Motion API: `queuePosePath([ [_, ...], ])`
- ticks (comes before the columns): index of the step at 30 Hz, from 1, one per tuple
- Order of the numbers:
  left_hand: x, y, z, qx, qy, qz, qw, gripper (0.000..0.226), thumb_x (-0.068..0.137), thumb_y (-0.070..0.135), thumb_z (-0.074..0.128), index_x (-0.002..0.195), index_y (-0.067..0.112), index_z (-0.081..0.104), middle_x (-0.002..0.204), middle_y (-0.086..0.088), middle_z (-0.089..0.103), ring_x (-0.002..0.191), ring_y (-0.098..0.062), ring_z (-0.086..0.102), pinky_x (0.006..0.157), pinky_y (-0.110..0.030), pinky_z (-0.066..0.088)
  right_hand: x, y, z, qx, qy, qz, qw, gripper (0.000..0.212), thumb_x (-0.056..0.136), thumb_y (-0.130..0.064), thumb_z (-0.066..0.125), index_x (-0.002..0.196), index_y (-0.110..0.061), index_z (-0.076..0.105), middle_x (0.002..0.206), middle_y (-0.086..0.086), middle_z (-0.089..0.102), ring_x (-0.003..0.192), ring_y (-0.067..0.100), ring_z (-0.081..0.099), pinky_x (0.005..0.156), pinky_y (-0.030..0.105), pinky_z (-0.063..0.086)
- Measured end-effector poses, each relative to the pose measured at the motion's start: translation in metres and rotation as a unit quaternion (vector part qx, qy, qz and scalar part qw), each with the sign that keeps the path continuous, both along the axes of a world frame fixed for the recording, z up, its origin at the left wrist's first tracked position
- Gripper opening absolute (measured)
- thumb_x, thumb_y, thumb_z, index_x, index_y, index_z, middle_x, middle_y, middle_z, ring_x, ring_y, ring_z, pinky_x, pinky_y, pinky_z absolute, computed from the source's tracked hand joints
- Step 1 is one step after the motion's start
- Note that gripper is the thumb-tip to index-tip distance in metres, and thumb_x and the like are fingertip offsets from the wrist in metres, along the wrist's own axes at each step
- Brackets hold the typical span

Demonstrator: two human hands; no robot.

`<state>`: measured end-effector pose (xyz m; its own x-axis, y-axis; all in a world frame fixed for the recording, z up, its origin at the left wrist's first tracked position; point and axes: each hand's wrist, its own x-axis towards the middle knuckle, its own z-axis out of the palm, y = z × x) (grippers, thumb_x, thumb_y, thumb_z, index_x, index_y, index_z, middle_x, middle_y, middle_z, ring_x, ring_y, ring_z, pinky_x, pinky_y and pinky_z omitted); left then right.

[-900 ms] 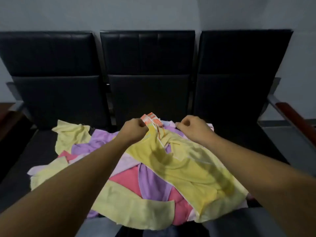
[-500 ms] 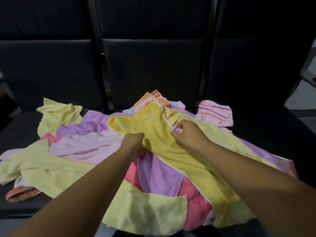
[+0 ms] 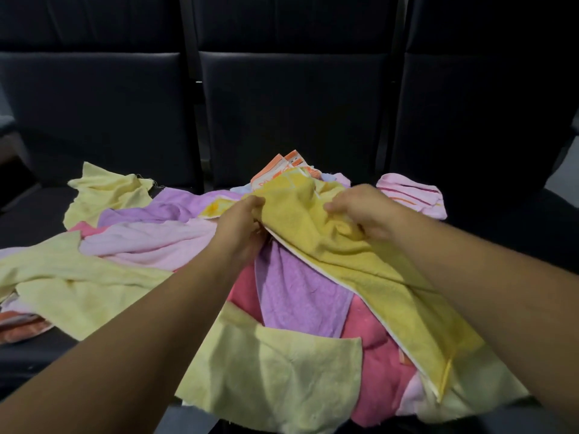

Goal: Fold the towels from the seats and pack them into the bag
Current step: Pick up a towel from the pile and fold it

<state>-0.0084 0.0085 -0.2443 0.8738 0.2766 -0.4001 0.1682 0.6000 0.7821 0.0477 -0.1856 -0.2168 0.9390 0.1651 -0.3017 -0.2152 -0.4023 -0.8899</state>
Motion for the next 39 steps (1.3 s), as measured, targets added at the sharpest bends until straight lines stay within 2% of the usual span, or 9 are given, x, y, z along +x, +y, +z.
queuePosePath([
  [5,-0.025,-0.001,0.023,-0.084,-0.062,-0.016,0.994,0.028,0.091,0.003,0.048,0.117,-0.004,0.053,0.082,-0.015,0.069,0.074,-0.024,0.071,0.071,-0.035,0.061,-0.034,-0.016,0.029,0.326,0.067,-0.043,0.942,0.012,0.09,-0.007,0.053,0.085,-0.003,0.064,0.076,0.009,0.068,0.063,0.021,0.068,0.065,0.032,0.06],
  [9,-0.055,-0.011,0.05,-0.076,-0.064,-0.033,0.995,0.034,0.092,0.019,0.056,0.123,0.002,0.058,0.118,-0.019,0.068,0.097,-0.029,0.069,0.086,-0.041,0.057,-0.073,-0.039,0.052,0.378,0.037,-0.053,0.924,0.015,0.089,-0.008,0.057,0.074,-0.011,0.056,0.067,0.003,0.059,0.057,0.017,0.06,0.061,0.029,0.057],
  [12,-0.081,-0.018,0.077,-0.113,-0.068,-0.043,0.99,0.037,0.097,0.038,0.057,0.113,0.006,0.066,0.095,-0.016,0.076,0.081,-0.028,0.075,0.079,-0.041,0.055,-0.108,-0.061,0.067,0.395,0.044,-0.031,0.917,0.016,0.087,-0.01,0.06,0.073,-0.015,0.057,0.072,0.003,0.06,0.064,0.018,0.061,0.066,0.031,0.058],
  [17,-0.134,-0.039,0.125,-0.012,-0.104,-0.12,0.987,0.026,0.098,0.021,0.05,0.105,-0.001,0.062,0.075,-0.018,0.075,0.065,-0.027,0.075,0.074,-0.04,0.051,-0.158,-0.083,0.088,0.247,0.081,0.089,0.962,0.046,0.101,-0.028,0.054,0.061,-0.02,0.076,0.07,0.0,0.069,0.063,0.012,0.068,0.069,0.03,0.057],
  [20,-0.157,-0.044,0.146,0.057,-0.143,-0.203,0.967,0.026,0.091,0.012,0.049,0.108,-0.002,0.063,0.087,-0.017,0.074,0.074,-0.025,0.075,0.076,-0.037,0.056,-0.175,-0.077,0.093,0.101,0.019,0.065,0.993,0.021,0.094,-0.037,0.069,0.095,-0.016,0.071,0.098,0.007,0.071,0.085,0.019,0.07,0.08,0.037,0.055],
  [24,-0.184,-0.046,0.163,0.124,-0.162,-0.296,0.933,0.027,0.086,0.003,0.046,0.104,-0.001,0.066,0.094,-0.016,0.071,0.081,-0.024,0.072,0.073,-0.032,0.061,-0.187,-0.065,0.102,0.217,-0.052,0.147,0.964,0.05,0.091,-0.017,0.072,0.138,-0.028,0.057,0.115,-0.002,0.07,0.109,0.015,0.063,0.093,0.039,0.046],
  [28,-0.202,-0.032,0.177,0.164,-0.188,-0.325,0.912,0.033,0.075,0.002,0.058,0.107,0.004,0.066,0.096,-0.011,0.07,0.086,-0.023,0.07,0.083,-0.035,0.058,-0.208,-0.053,0.12,0.179,-0.078,0.177,0.965,0.008,0.095,-0.002,0.063,0.099,-0.006,0.068,0.077,0.001,0.066,0.074,0.017,0.061,0.075,0.035,0.05],
  [35,-0.218,0.003,0.169,0.359,-0.119,-0.285,0.881,0.023,0.086,0.003,0.071,0.108,0.006,0.066,0.104,-0.012,0.066,0.095,-0.024,0.067,0.075,-0.031,0.059,-0.212,-0.076,0.141,-0.012,-0.266,0.03,0.963,0.027,0.083,0.015,0.056,0.081,-0.007,0.071,0.075,0.011,0.065,0.077,0.023,0.059,0.068,0.033,0.049],
  [39,-0.222,0.028,0.158,0.271,-0.097,-0.108,0.952,0.043,0.082,0.021,0.078,0.12,0.006,0.064,0.12,-0.015,0.063,0.11,-0.029,0.062,0.084,-0.039,0.054,-0.217,-0.093,0.151,0.042,-0.245,0.027,0.968,0.04,0.085,0.021,0.045,0.084,-0.01,0.071,0.079,0.014,0.066,0.078,0.028,0.062,0.07,0.037,0.054],
])
